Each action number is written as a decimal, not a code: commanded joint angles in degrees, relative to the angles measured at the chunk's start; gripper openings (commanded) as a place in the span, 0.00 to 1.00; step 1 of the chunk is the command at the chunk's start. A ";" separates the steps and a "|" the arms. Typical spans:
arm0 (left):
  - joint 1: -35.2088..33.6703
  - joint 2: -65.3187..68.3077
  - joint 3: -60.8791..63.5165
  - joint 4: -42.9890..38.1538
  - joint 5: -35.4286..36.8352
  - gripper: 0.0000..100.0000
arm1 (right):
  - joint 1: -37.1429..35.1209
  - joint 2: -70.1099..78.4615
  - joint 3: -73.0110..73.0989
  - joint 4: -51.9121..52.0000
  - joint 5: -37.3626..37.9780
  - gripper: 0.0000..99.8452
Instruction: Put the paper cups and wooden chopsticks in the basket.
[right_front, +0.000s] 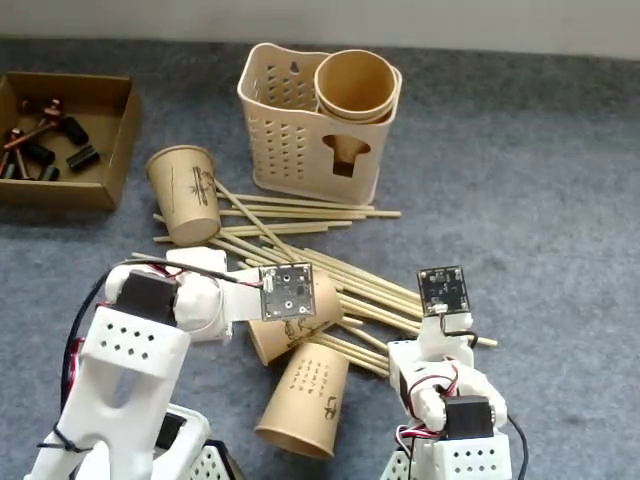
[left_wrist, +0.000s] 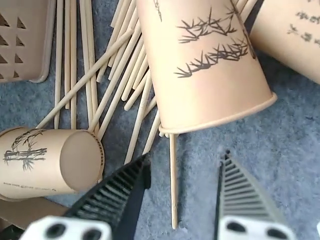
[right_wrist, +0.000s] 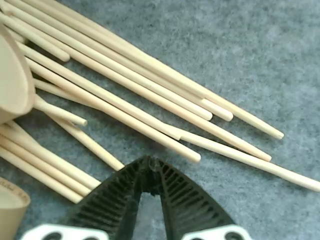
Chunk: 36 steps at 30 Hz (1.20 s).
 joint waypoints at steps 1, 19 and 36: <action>1.27 -0.84 3.47 -7.03 -0.35 0.21 | -0.22 -0.40 6.55 0.04 0.53 0.01; 15.34 -0.84 4.79 -13.10 15.82 0.21 | -0.22 -0.40 6.55 0.04 0.53 0.01; 25.89 -0.84 2.86 -13.54 25.41 0.04 | -0.22 -0.40 6.55 0.04 0.53 0.01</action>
